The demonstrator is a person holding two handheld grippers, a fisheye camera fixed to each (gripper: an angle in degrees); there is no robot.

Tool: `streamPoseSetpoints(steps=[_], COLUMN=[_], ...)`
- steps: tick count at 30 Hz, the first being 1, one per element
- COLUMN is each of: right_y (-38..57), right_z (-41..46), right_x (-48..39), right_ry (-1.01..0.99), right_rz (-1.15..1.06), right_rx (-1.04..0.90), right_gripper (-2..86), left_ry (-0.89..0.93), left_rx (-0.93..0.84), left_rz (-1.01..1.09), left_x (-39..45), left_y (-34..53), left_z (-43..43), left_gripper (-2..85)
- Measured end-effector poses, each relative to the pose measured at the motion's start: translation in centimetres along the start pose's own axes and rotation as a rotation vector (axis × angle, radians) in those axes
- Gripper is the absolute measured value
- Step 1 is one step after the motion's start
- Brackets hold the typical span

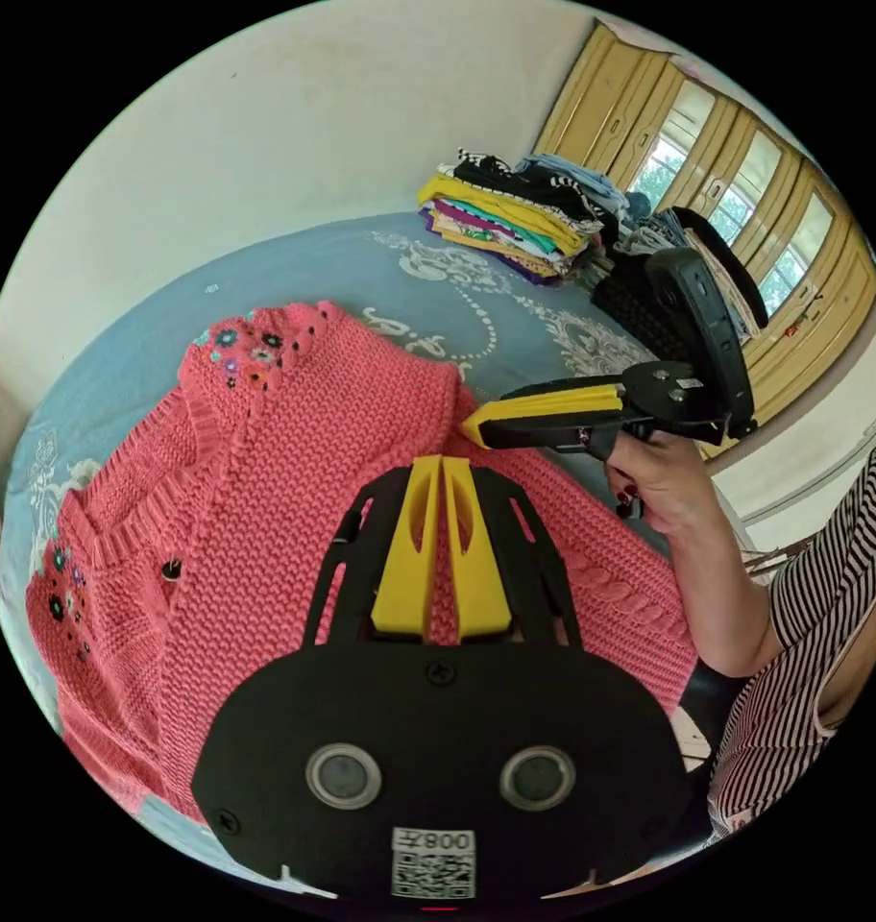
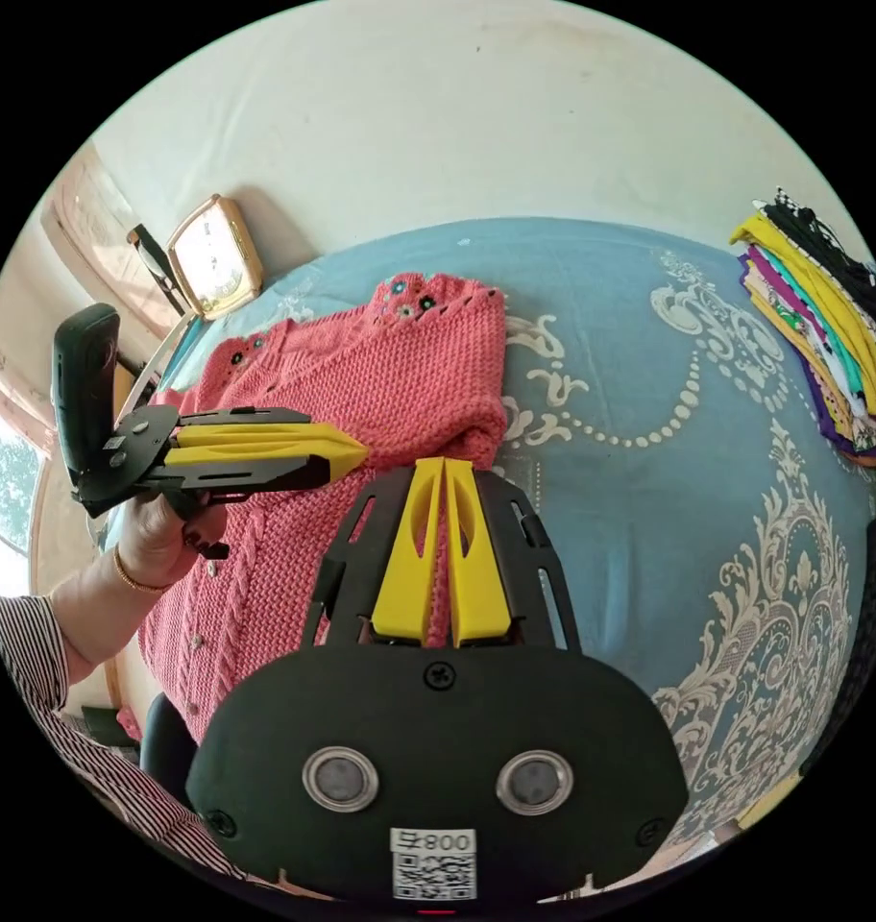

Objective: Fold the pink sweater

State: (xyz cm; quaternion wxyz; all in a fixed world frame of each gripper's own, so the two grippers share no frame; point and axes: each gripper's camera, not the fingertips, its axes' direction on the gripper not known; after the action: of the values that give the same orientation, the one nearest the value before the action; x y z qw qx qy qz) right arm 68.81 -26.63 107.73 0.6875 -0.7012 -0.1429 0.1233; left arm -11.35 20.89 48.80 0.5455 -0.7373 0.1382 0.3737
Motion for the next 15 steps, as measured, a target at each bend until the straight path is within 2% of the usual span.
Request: streamPoseSetpoints(steps=[1,4,9,11,12,14,15], right_y=[0.1,0.0,0.3,0.3,0.2,-0.1,-0.3], right_z=[1.1,1.1,0.2,0.7,1.7,4.0,4.4], right_x=[-0.6,-2.1,-5.2,-7.1,-8.4,-10.2,-11.4], right_ry=[0.009,0.041,0.049,0.056,0.065,0.092,0.159], right_rz=[-0.006,-0.036,-0.088,-0.141,-0.171,-0.226,-0.253], right_rx=[0.005,-0.019,0.074,0.07,0.047,-0.04,-0.054], right_gripper=[0.0,0.1,0.2,0.2,0.2,0.2,0.2], left_ry=[0.005,0.084,-0.062,-0.16,-0.161,-0.016,-0.027], left_rx=[-0.115,0.036,0.133,0.065,0.02,0.137,0.159], left_rz=[-0.022,-0.098,-0.293,-0.404,-0.434,-0.502,-0.517], left_x=[-0.6,-1.8,-4.3,-6.2,-6.8,-8.4,-8.6], left_y=[0.9,4.0,11.8,16.0,17.0,20.3,20.9], left_z=[0.5,-4.4,-12.3,-14.2,-14.2,-17.2,-18.2], left_gripper=[0.4,0.4,0.5,0.5,0.5,0.7,0.8])
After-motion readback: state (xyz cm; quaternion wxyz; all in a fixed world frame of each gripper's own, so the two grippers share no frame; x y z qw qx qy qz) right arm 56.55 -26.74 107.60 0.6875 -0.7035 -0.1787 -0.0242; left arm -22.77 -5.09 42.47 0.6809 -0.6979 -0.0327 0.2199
